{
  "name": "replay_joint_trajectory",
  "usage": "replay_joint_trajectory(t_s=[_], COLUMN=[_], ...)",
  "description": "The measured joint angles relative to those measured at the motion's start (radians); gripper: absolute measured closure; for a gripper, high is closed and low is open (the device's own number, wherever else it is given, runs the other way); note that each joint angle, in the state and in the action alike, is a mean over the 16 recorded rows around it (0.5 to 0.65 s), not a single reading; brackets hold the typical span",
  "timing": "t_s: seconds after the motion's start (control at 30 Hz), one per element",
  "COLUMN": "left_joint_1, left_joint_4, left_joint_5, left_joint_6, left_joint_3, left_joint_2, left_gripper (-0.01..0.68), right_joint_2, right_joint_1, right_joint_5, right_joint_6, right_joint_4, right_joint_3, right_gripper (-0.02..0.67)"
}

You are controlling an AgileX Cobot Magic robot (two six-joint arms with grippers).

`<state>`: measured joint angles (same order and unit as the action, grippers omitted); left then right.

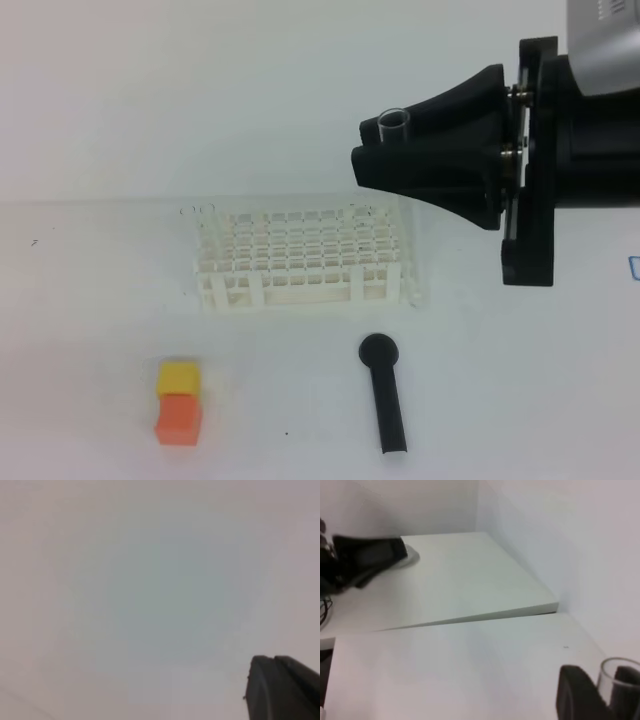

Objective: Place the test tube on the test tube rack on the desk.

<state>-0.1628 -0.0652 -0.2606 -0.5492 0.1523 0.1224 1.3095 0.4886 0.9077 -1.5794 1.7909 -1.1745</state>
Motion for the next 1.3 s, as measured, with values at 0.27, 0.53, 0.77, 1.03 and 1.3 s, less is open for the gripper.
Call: replay_joint_trajectory(t_s=[0.27, 0.53, 0.77, 1.03, 1.3], left_joint_1=[0.004, 0.004, 0.004, 0.037, 0.133], left_joint_4=[0.0, 0.0, -0.001, -0.026, -0.03], left_joint_5=[0.043, 0.138, 0.196, 0.229, 0.244], left_joint_6=[0.0, 0.0, 0.0, 0.0, 0.0], left_joint_3=[-0.113, -0.151, -0.153, -0.153, -0.153], left_joint_2=[-0.069, -0.118, -0.128, -0.129, -0.128], left_gripper=[0.674, 0.674, 0.674, 0.674, 0.674], right_joint_2=[0.001, 0.001, 0.001, 0.001, 0.001], right_joint_1=[0.0, 0.0, 0.0, 0.0, 0.0], right_joint_5=[0.026, 0.038, 0.039, 0.037, 0.033], right_joint_6=[-0.003, -0.003, -0.003, -0.003, -0.003], right_joint_4=[0.001, 0.003, 0.004, 0.004, 0.004], right_joint_3=[0.0, 0.0, 0.0, 0.0, 0.0], right_gripper=[0.526, 0.526, 0.526, 0.526, 0.526])
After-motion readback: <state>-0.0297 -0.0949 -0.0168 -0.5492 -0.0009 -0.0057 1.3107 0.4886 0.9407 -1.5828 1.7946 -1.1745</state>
